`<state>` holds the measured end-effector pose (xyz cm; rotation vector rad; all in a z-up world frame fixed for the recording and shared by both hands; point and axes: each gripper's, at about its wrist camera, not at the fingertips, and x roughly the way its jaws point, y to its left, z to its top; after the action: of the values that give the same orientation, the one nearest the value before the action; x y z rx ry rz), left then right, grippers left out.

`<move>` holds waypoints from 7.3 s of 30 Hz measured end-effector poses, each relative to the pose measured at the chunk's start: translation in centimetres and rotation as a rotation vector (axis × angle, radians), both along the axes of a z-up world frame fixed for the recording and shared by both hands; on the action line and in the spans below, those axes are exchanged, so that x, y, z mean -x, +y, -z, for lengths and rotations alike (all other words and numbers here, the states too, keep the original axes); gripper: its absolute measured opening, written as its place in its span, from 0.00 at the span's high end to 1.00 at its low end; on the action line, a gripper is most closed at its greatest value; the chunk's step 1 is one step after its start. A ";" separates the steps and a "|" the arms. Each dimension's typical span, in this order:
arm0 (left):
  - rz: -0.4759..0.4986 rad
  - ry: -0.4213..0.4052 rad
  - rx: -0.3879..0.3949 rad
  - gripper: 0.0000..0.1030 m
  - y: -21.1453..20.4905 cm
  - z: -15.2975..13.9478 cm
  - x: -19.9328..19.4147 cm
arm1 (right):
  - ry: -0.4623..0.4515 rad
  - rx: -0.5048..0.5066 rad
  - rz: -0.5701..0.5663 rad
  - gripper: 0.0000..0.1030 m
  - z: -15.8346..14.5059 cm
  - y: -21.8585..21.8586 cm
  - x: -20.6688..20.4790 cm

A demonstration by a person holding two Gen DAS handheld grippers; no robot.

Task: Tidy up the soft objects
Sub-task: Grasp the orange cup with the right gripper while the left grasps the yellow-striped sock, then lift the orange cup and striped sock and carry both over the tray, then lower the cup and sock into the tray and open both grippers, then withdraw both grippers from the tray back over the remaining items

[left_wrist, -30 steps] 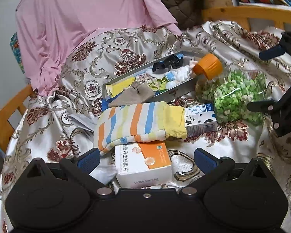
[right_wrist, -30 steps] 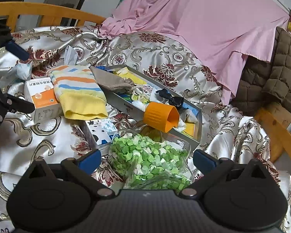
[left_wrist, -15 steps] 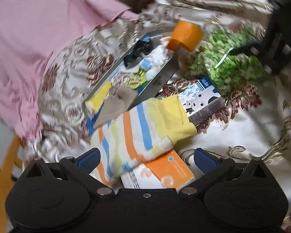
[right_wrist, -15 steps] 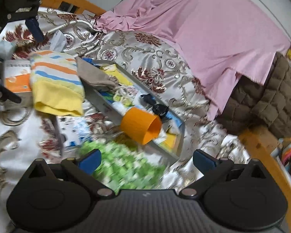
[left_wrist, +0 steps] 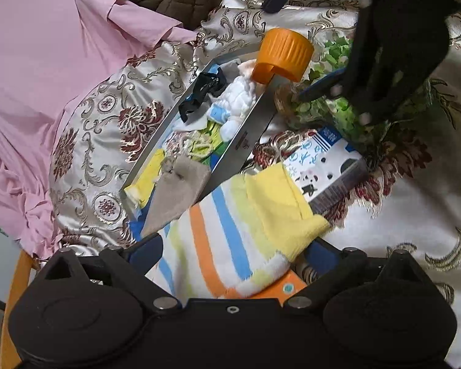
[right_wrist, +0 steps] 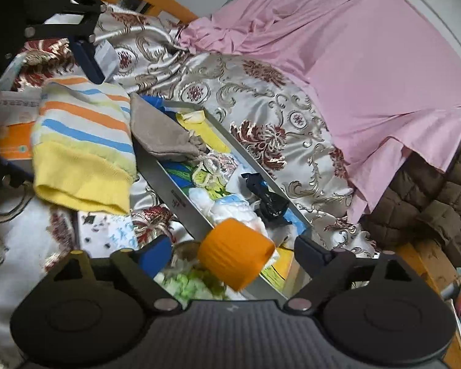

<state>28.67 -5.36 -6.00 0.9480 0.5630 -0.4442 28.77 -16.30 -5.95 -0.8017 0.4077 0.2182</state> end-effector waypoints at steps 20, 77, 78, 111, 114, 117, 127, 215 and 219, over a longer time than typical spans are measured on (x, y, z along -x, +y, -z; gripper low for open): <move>-0.073 0.050 0.061 0.67 -0.8 -0.5 -2.0 | -0.031 -0.054 0.028 0.56 0.5 -0.9 -0.6; -0.515 0.309 0.976 0.87 3.8 -17.6 -12.1 | -0.201 -0.598 0.127 0.61 -9.4 -5.6 -4.9; -0.499 0.298 0.986 0.87 2.9 -17.3 -13.1 | -0.201 -0.616 0.145 0.61 -9.2 -6.3 -5.5; -0.646 0.451 1.035 0.82 0.6 -1.5 -21.7 | 0.243 -0.996 0.250 0.57 -3.2 -10.9 -14.1; -0.664 0.441 1.031 0.78 1.1 -1.3 -21.6 | 0.265 -0.980 0.265 0.54 -2.9 -10.5 -14.3; -0.683 0.422 1.034 0.73 1.6 -1.4 -21.1 | 0.301 -0.989 0.282 0.49 -2.6 -10.4 -14.5; -0.665 0.360 1.061 0.50 2.6 -2.4 -18.4 | 0.379 -1.020 0.305 0.42 -1.6 -10.4 -14.9; -0.947 0.098 0.962 0.01 15.2 -4.2 13.1 | 0.332 -0.569 0.090 0.00 -6.2 1.5 8.6; -0.946 0.106 0.951 0.01 15.8 -3.8 12.8 | 0.337 -0.544 0.061 0.00 -5.5 2.8 8.8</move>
<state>15.89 10.41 -2.21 -0.2915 0.7218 0.1241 19.94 -13.55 -0.45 -0.2139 0.6535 0.3896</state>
